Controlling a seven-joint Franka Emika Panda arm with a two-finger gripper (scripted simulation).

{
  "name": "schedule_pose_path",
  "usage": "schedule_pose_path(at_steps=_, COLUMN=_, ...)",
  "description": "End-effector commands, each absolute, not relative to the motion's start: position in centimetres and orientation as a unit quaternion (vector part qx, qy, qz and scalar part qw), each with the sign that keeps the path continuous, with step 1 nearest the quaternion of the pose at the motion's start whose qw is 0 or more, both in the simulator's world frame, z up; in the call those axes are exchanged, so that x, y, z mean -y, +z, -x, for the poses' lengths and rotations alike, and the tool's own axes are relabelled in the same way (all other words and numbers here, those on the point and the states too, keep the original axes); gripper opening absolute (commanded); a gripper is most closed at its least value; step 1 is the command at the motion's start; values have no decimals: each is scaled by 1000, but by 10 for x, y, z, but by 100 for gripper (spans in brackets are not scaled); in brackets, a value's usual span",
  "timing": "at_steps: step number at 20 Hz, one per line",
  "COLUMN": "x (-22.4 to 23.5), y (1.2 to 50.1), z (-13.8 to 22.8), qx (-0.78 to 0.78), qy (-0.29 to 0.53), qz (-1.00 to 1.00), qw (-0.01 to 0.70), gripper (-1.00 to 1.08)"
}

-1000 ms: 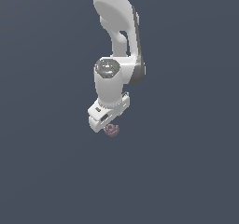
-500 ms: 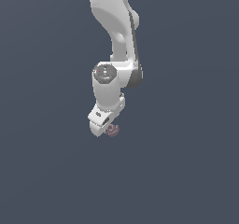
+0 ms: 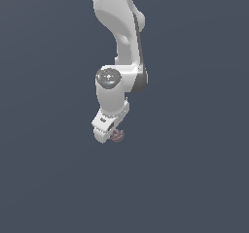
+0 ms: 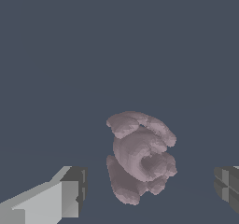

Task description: Pick up the object and move it to a goal position.

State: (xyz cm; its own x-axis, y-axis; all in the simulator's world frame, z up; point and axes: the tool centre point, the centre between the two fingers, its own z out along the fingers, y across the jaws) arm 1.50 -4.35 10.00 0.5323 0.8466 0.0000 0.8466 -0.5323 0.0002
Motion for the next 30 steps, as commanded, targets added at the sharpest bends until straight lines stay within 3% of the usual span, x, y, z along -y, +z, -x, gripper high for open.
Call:
schedule_pose_path(at_steps=1, x=43, y=97, z=-15, qx=-484, qy=0, qz=-875, qw=0, gripper=100)
schedule_pose_path(at_steps=15, x=43, y=50, z=-15, qx=-486, qy=0, qz=-874, qw=0, gripper=100)
schedule_pose_path(at_steps=16, x=43, y=50, z=-15, qx=-486, qy=0, qz=-874, qw=0, gripper=-100)
schedule_pose_path(at_steps=30, x=42, y=55, z=-14, qx=-485, qy=1, qz=-874, qw=1, gripper=-100)
